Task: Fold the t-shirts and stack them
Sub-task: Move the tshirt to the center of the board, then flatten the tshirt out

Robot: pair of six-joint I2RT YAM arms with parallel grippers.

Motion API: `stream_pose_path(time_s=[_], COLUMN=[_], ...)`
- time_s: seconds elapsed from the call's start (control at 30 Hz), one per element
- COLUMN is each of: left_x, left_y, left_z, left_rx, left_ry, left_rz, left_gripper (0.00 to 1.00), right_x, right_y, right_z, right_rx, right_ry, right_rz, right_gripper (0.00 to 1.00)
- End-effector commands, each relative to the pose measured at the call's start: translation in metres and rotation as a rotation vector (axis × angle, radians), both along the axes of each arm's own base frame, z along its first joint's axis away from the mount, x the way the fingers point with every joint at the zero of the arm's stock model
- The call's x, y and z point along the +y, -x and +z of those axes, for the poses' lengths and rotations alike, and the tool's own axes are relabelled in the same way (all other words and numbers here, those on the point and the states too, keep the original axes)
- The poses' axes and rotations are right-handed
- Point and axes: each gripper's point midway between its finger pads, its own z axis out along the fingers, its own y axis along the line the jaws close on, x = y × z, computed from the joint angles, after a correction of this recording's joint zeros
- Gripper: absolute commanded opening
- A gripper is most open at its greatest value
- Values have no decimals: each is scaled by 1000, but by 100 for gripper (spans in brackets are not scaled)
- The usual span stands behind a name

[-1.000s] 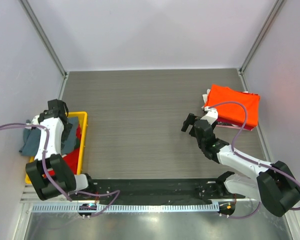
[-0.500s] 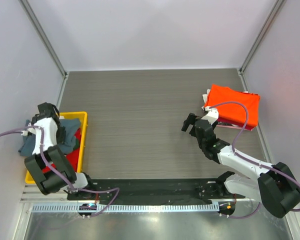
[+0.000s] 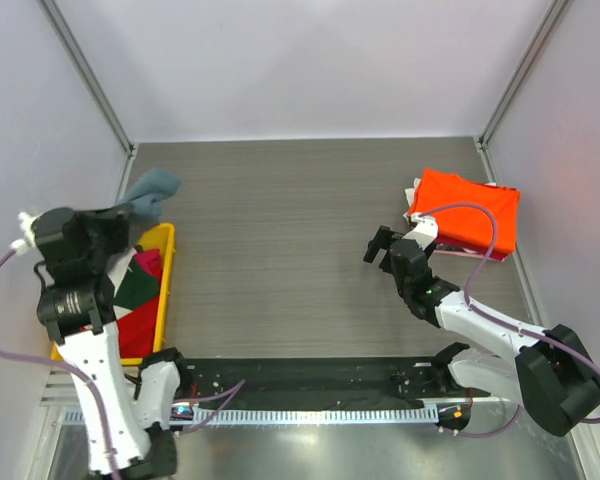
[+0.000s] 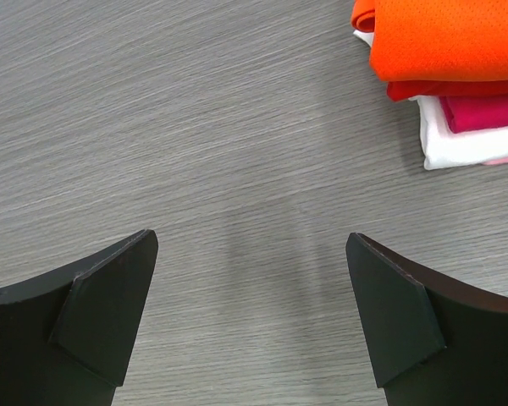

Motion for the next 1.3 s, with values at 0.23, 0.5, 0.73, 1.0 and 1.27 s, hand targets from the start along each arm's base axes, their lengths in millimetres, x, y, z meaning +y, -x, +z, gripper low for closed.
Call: stream_pose_path(time_s=[0.23, 0.5, 0.73, 1.0, 1.27], left_x=[-258, -266, -207, -144, -168], left_y=[-62, -40, 24, 58, 21], left_z=[148, 44, -180, -193, -174], left_rx=[-287, -140, 224, 189, 309], left_ry=[48, -39, -54, -246, -454], left_rz=[-859, -911, -790, -667, -805], left_gripper=[1, 0, 21, 100, 100], right_x=[-7, -14, -16, 3, 10], right_y=[-7, -2, 1, -3, -17], right_z=[12, 18, 18, 9, -2], right_rx=[-48, -74, -81, -46, 85], right_ry=[-10, -19, -20, -14, 71], right_rz=[-50, -71, -71, 32, 32], right_gripper=[100, 100, 100, 90, 76])
